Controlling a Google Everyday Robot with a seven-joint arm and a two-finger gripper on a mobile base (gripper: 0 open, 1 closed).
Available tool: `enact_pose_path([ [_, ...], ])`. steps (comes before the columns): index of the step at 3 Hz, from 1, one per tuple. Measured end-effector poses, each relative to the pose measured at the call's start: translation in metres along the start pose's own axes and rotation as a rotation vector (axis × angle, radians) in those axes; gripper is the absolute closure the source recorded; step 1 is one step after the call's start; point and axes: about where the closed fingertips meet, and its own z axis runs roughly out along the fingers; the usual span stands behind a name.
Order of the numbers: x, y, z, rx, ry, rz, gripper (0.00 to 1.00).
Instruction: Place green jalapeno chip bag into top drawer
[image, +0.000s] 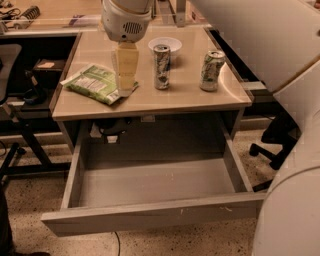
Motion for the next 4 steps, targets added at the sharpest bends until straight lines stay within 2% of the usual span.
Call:
enact_pose_path([
  [1,0.018,-0.018,0.016,0.024,-0.03,0.051,0.0],
  [3,0.068,-0.058,0.053,0.013,-0.041,0.149,0.0],
  [4,0.07,-0.06,0.054,0.017,-0.044,0.152,0.0],
])
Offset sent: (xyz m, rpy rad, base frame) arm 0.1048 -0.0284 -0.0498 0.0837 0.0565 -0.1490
